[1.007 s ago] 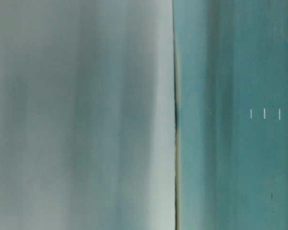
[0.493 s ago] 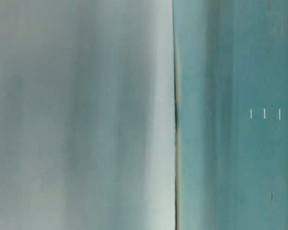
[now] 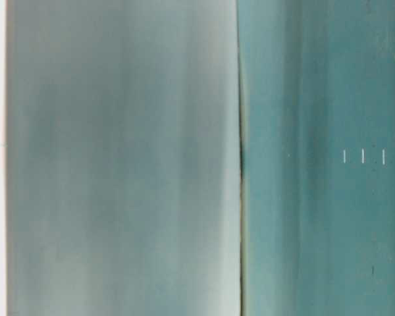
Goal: Lift the metal rail with both hands and move it towards you.
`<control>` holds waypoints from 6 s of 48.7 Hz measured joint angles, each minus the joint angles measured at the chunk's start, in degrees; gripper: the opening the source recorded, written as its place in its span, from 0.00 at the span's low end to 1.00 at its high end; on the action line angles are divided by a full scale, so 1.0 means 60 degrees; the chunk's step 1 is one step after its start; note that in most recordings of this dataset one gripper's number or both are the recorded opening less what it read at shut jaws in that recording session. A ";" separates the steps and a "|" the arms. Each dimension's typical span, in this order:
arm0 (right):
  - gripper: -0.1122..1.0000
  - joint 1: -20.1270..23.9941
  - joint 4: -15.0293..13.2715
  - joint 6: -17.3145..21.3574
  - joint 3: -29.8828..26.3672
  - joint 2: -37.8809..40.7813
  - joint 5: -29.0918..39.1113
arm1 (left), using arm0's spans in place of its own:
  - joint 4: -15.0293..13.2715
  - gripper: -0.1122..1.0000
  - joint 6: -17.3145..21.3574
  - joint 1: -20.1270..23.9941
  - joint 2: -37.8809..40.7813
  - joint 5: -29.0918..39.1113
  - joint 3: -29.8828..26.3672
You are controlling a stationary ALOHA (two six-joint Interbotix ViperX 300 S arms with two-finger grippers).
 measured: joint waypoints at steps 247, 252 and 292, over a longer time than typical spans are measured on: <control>0.98 -0.0176 -0.0454 -0.0776 0.6694 -0.2637 -0.9375 | 0.0044 0.93 -0.0366 -0.0103 -0.3398 -0.7148 0.6826; 0.98 -0.0176 -0.0542 -0.0806 0.6826 -0.3062 -0.9492 | 0.0044 0.93 -0.0366 -0.0103 -0.3955 -0.7456 0.6987; 0.98 -0.0176 -0.0571 -0.0703 0.7617 -0.6548 -1.0107 | 0.0044 0.92 -0.0454 -0.0103 -0.7134 -0.8848 0.7529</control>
